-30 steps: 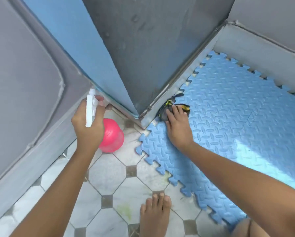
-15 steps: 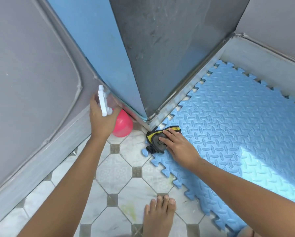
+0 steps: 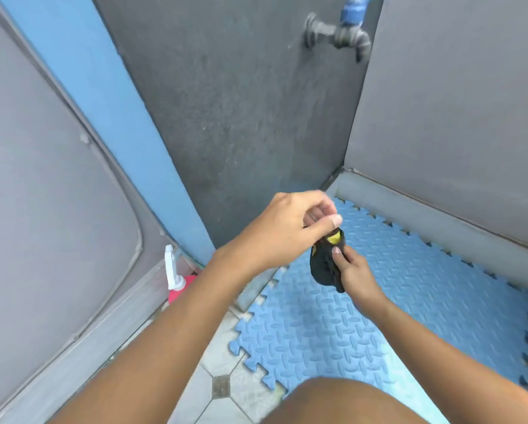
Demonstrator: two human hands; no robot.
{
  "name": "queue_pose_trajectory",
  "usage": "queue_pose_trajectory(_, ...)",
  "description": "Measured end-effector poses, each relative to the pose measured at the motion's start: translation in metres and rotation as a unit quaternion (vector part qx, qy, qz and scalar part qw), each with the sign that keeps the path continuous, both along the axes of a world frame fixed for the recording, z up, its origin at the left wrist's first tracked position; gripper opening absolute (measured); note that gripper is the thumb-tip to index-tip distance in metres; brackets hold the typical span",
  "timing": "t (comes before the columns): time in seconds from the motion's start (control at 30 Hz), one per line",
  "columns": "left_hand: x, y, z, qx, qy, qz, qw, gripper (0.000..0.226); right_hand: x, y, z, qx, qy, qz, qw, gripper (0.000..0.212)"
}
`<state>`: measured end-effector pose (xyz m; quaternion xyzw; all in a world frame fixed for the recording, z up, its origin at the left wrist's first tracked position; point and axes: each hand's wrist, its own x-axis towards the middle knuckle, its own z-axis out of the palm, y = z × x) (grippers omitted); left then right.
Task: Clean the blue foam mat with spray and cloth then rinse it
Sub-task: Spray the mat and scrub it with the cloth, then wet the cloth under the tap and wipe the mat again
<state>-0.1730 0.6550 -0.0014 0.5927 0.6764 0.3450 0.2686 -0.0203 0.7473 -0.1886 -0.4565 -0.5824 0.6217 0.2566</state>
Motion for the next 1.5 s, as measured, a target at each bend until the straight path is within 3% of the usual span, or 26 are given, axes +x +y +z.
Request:
queue_pose_trajectory(0.1, 0.027, 0.063, 0.071, 0.179, 0.044, -0.024, 0.983, 0.01, 0.015, 0.041, 0.07, 0.007, 0.045, -0.039, 0.998, 0.025)
queue_pose_trajectory(0.23, 0.052, 0.131, 0.16, 0.379, 0.112, -0.01, 0.919, 0.017, 0.027, 0.086, 0.161, 0.041, 0.11, -0.066, 0.991, 0.026)
queue_pose_trajectory(0.3, 0.056, 0.163, 0.201, 0.34, 0.169, 0.002, 0.925, 0.029, 0.032, 0.1, 0.199, 0.053, 0.134, -0.071, 0.987, 0.031)
queue_pose_trajectory(0.4, 0.042, 0.206, 0.223, 0.064, 0.315, 0.087, 0.943, 0.054, 0.034, 0.113, 0.235, 0.066, 0.144, -0.074, 0.985, 0.033)
queue_pose_trajectory(0.47, 0.033, 0.219, 0.214, -0.119, 0.377, 0.108, 0.912, 0.069, 0.032, 0.115, 0.248, 0.07, 0.146, -0.069, 0.984, 0.034)
queue_pose_trajectory(0.5, 0.03, 0.221, 0.207, -0.168, 0.38, 0.104, 0.904, 0.068, 0.031, 0.116, 0.251, 0.068, 0.143, -0.067, 0.985, 0.035)
queue_pose_trajectory(0.63, 0.01, 0.241, 0.191, -0.177, 0.276, 0.105, 0.939, 0.048, 0.03, 0.123, 0.248, 0.055, 0.109, -0.072, 0.99, 0.036)
queue_pose_trajectory(0.77, -0.001, 0.248, 0.187, -0.19, 0.199, 0.091, 0.957, 0.061, 0.03, 0.132, 0.237, 0.039, 0.094, -0.101, 0.99, 0.036)
queue_pose_trajectory(1.07, 0.0, 0.254, 0.182, -0.131, 0.197, -0.036, 0.971, 0.039, 0.019, 0.136, 0.231, 0.029, 0.096, -0.103, 0.99, 0.04)
queue_pose_trajectory(1.5, -0.005, 0.26, 0.179, -0.109, 0.209, -0.038, 0.971, 0.042, 0.019, 0.136, 0.237, 0.032, 0.107, -0.105, 0.988, 0.039)
